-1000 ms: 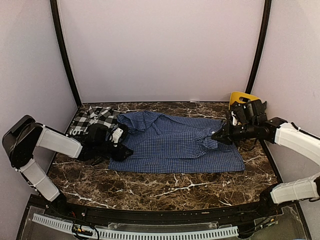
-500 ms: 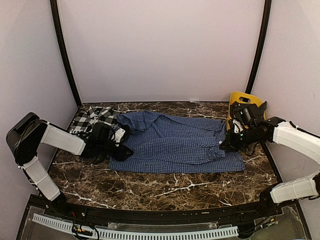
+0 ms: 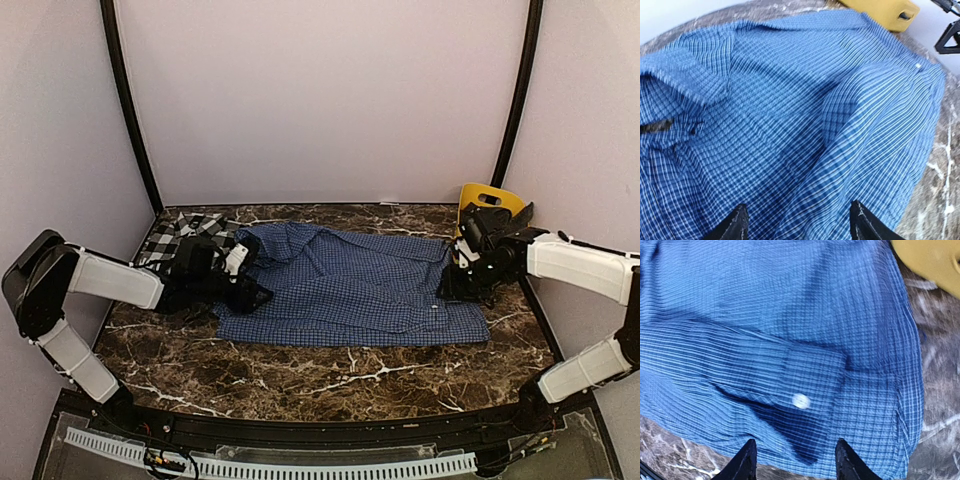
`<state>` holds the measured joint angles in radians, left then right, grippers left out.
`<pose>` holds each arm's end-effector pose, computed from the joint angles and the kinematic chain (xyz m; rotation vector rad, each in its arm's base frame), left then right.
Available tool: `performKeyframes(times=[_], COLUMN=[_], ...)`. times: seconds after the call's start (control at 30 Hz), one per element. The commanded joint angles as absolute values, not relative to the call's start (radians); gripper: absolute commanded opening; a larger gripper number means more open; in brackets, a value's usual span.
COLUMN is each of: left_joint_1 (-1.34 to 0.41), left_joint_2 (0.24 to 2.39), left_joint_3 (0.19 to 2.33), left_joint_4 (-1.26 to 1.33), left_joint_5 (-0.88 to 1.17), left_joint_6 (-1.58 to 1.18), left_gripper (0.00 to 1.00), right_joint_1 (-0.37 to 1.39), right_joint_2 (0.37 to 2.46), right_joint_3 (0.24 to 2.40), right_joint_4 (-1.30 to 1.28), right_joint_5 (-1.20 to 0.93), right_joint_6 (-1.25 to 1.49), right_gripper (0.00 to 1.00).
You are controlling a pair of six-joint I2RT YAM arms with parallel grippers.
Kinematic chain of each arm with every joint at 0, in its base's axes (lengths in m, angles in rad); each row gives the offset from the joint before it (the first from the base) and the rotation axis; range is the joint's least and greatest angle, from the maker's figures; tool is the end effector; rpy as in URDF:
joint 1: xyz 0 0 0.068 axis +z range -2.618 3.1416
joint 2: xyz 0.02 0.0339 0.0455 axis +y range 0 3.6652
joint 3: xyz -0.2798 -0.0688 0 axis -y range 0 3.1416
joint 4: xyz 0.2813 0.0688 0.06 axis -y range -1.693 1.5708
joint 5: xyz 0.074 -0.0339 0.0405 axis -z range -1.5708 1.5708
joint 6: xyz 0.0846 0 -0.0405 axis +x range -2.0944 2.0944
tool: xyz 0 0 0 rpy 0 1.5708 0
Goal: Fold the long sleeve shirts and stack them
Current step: Fold the sleeve of the 1/3-folded shirt, then smooth out the sleeve of the 1/3-folded shirt.
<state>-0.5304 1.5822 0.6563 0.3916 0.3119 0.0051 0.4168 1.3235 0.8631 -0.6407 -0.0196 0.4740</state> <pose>0.3088 -0.2112 0.1259 0.7490 2.0072 -0.6399 0.2754 0.1238 0.1721 0.0711 2.7090 0.3033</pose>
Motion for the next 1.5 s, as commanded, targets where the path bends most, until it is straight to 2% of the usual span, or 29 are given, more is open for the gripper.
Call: performKeyframes(times=[0.0, 0.23, 0.4, 0.67, 0.9, 1.17, 1.3, 1.47], left_joint_1=[-0.532, -0.54, -0.586, -0.639, -0.642, -0.643, -0.643, -0.643], left_joint_2=[1.545, 1.654, 1.738, 1.913, 1.948, 1.929, 1.925, 1.888], left_joint_3=[0.687, 0.782, 0.835, 0.902, 0.907, 0.867, 0.873, 0.859], left_joint_4=[0.476, 0.536, 0.626, 0.633, 0.504, 0.474, 0.471, 0.514], left_joint_5=[0.399, 0.477, 0.535, 0.461, 0.333, 0.154, 0.129, 0.148], left_joint_6=[-0.047, -0.189, -0.273, -0.353, -0.296, -0.262, -0.25, -0.26], left_gripper=[0.68, 0.68, 0.65, 0.56, 0.52, 0.55, 0.57, 0.65], right_joint_1=[0.492, 0.562, 0.565, 0.563, 0.564, 0.581, 0.608, 0.616], right_joint_2=[1.317, 1.427, 1.533, 1.636, 1.634, 1.551, 1.468, 1.405], right_joint_3=[0.924, 0.905, 0.874, 0.8, 0.745, 0.75, 0.772, 0.813], right_joint_4=[-0.534, -0.299, -0.238, -0.242, -0.295, -0.4, -0.448, -0.538], right_joint_5=[0.005, -0.164, -0.18, -0.122, 0.033, 0.098, 0.088, 0.161], right_joint_6=[0.447, 0.42, 0.414, 0.418, 0.409, 0.369, 0.385, 0.46], right_gripper=[0.51, 0.46, 0.44, 0.43, 0.43, 0.45, 0.48, 0.53])
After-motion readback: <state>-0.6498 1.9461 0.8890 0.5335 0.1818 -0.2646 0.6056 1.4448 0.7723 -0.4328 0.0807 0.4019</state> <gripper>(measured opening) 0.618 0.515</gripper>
